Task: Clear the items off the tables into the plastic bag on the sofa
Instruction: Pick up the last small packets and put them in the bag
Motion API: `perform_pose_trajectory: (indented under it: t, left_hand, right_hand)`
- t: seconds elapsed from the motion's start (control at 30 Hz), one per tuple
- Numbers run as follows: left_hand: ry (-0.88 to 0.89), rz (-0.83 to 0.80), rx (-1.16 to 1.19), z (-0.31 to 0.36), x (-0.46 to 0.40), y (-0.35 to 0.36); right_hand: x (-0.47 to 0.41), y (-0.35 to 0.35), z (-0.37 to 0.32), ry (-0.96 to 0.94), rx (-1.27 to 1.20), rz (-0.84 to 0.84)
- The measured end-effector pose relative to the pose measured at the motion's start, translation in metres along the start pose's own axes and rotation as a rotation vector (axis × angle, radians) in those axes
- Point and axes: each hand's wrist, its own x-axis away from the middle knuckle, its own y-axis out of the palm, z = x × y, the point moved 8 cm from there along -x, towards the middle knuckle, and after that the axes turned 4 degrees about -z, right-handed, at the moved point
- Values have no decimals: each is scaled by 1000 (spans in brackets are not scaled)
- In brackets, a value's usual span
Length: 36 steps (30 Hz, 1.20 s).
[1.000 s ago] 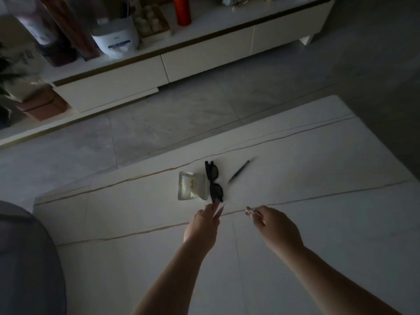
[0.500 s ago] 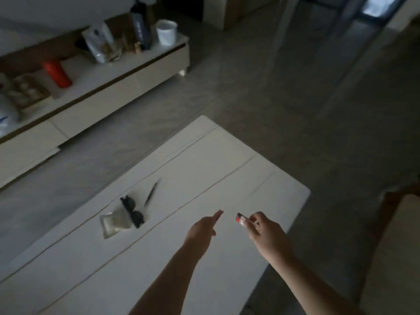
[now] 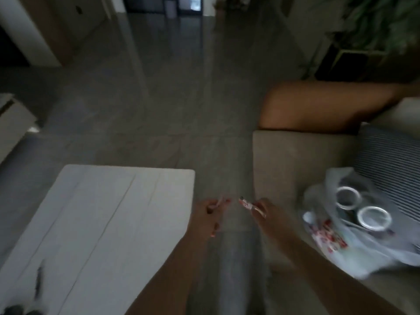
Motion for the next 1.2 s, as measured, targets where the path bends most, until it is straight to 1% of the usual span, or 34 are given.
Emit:
perform_pose_trajectory:
  t: [0.1,0.2,0.33,0.4,0.5,0.57,0.63,0.7,0.8,0.83,0.9,1.03,1.1,1.2]
  left_hand:
    - [46,-40,8,16,-9,73]
    - [68,-90,-86,26,-15,141]
    - [37,-162,-126,36,-19,222]
    - [0,-182,-146,40,-25,257]
    - [-16,-231,-200,56,-30,304]
    - [-13,-257,-192,64,-32,331]
    - [-43,-289,-188,66,-35,357]
    - [-50,-318,-258,65,-42,381]
    - [-34,-318,-389,57,-56,405]
    - [-56,-322,-410,51,-60,411]
    - [-78,-341,-415,41,-70,421]
    - [-136,-369,-353,28,-79,428]
    - [-118,-410,-403,36,-72,422]
    - [-122,-393,-382,46,-62,401]
  right_hand:
    - [9,-47,54,35,-25,94]
    - [20,-87,109,60,-30,190]
    - [30,-135,177,89,-26,252]
    - [35,-155,208,137,-67,267]
    - [41,-185,251,197,39,344]
    - [42,-202,276,226,82,378]
    - [41,-216,293,237,157,364]
    - [35,-224,306,249,268,324]
    - [23,-225,318,246,383,258]
    - [19,-222,322,241,398,240]
    - [13,-217,329,229,367,221]
    - [3,-205,334,216,271,174]
    - [0,-199,330,202,276,157]
    - [-7,-191,313,158,297,144]
